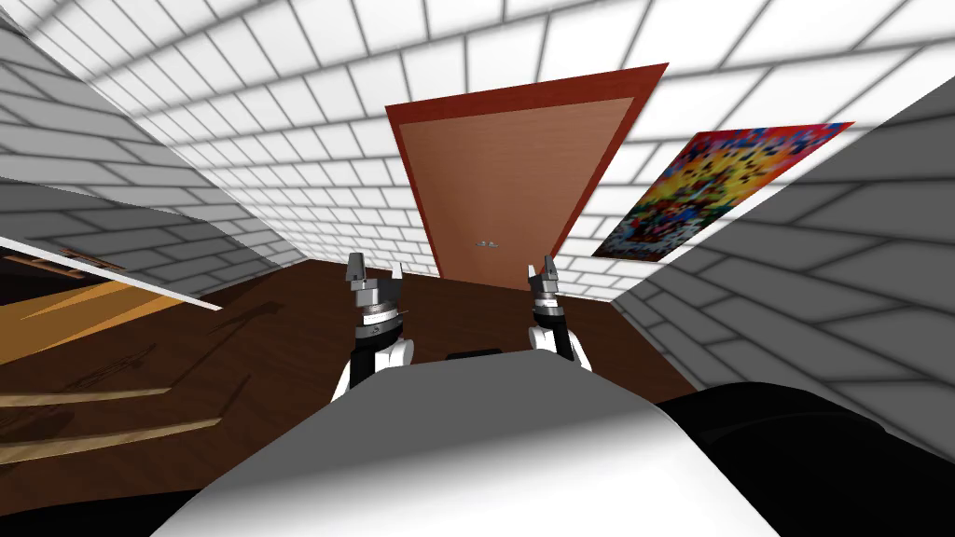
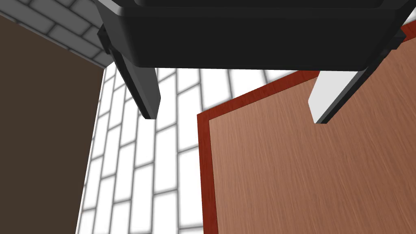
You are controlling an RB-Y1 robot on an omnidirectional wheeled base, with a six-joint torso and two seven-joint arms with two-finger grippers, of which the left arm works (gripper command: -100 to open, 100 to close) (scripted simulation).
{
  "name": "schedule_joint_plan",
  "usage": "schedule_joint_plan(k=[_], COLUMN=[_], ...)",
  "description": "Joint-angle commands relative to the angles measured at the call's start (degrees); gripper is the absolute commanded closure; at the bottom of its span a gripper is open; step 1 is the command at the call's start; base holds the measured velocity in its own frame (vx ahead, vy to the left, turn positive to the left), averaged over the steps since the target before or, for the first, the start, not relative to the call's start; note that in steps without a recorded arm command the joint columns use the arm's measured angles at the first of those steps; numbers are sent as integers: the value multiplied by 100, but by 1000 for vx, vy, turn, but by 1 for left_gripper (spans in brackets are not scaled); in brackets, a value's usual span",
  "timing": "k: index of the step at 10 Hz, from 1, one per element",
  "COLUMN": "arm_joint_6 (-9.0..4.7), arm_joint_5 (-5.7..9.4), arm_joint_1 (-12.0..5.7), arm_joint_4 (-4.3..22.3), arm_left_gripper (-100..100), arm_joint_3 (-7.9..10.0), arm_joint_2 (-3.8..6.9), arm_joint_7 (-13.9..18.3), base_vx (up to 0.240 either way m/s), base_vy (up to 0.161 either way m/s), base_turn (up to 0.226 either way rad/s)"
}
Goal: Pull the door open
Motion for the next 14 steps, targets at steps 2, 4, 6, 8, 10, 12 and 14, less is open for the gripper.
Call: schedule_joint_plan(k=[2,4,6,8,10,12,14], arm_joint_6=[-62,-116,-171,-232,-278,-350,-404], arm_joint_5=[33,63,93,126,151,190,219], arm_joint_1=[-45,-86,-127,-172,-205,-259,-298], arm_joint_4=[253,479,704,955,1143,1440,1659], arm_left_gripper=[-100,-100,-100,-100,-100,-100,-100], arm_joint_3=[24,45,66,89,107,134,155], arm_joint_2=[95,170,238,309,358,433,484], arm_joint_7=[13,25,37,51,61,77,88], base_vx=[122,176,159,132,122,125,120], base_vy=[-44,-40,-43,-34,-42,-55,-48], base_turn=[-70,-64,-53,-71,-63,-81,-62])
